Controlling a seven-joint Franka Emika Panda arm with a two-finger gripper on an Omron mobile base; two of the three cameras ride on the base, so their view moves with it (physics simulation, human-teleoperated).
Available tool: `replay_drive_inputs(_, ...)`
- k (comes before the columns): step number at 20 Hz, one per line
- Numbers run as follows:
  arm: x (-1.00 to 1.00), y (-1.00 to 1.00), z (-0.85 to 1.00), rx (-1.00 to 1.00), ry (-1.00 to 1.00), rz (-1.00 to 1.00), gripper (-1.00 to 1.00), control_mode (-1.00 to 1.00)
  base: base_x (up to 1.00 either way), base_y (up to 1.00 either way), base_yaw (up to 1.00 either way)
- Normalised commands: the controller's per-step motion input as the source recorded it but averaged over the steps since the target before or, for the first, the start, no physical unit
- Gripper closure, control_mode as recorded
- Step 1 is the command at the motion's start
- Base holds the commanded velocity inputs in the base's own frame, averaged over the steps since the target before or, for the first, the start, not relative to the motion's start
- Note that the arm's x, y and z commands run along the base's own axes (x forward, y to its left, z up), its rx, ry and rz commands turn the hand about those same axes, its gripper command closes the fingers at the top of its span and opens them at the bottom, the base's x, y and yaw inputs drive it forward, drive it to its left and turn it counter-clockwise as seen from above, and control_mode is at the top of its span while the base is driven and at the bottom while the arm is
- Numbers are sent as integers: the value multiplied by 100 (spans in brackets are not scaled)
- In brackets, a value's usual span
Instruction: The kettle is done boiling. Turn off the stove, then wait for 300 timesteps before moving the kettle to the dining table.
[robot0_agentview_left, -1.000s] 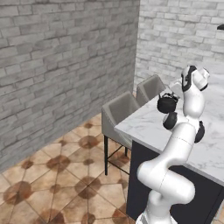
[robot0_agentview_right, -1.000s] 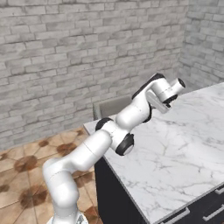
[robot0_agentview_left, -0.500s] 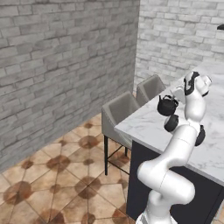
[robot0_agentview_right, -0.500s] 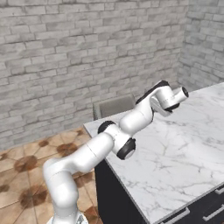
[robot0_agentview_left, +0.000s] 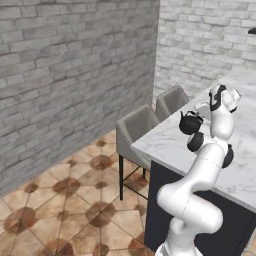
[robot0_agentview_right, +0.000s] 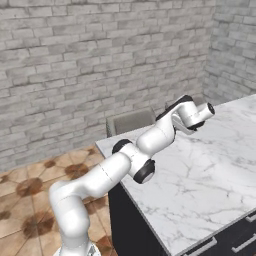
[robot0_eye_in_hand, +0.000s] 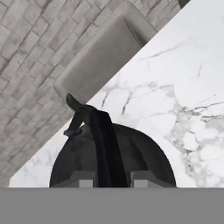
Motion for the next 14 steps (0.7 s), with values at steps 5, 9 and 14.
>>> replay_drive_inputs(5, 0, 9, -21, -4, -3, 0, 100, -100, 0, 0, 0)
replay_drive_inputs(9, 0, 1, -24, -3, -4, 0, 100, -100, 0, 0, 0)
replay_drive_inputs(14, 0, 2, -20, 0, 0, 0, 100, -100, 0, 0, 0)
